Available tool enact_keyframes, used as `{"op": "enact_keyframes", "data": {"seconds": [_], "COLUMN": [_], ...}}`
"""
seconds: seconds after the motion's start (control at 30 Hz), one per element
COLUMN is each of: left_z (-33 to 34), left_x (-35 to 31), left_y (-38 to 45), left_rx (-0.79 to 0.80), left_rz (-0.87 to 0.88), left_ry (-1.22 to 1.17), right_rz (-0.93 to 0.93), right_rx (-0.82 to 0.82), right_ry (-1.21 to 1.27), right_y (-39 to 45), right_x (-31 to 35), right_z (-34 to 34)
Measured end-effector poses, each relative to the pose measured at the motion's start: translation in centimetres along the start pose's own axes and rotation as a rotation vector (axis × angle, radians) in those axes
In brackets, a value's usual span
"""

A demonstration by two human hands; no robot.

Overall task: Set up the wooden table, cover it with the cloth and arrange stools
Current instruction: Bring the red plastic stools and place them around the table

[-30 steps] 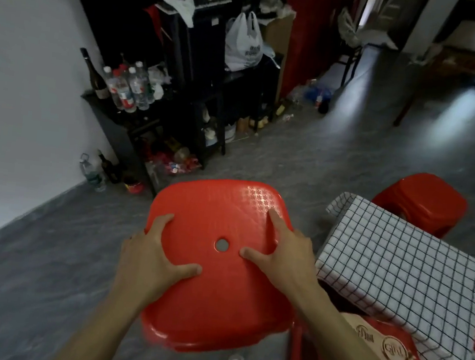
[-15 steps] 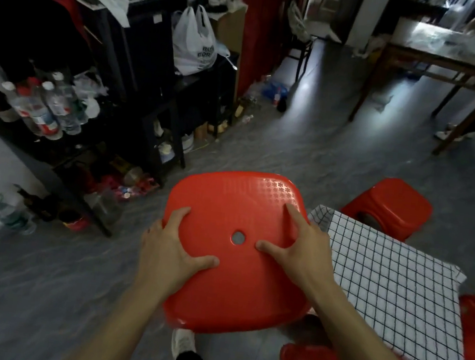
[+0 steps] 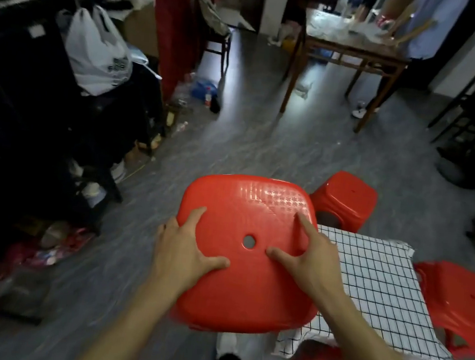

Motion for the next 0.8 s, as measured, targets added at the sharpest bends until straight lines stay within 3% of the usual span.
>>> {"op": "enact_keyframes", "data": {"seconds": [0.47, 0.8], "left_z": [13.9, 33.4], "left_x": [1.1, 8.1], "left_y": [19.4, 27.6], "left_rx": [0.157, 0.307], "left_rz": [-0.001, 0.023], "left_ry": [0.1, 0.09], "right_rz": [0.197, 0.368], "right_rx": [0.16, 0.222], "right_ry": [0.023, -0.03], "right_y": [15.4, 19.6], "right_x": [-4.1, -11.8], "right_z": [17.2, 32.5]}}
Point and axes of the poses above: each hand's wrist, its own y-axis towards the middle knuckle, its own z-axis out of the palm, x = y × z, the point moved 10 cm from there along y, towards the middle knuckle, and after that the axes turned 15 degrees about -x, right-handed, at the moved point
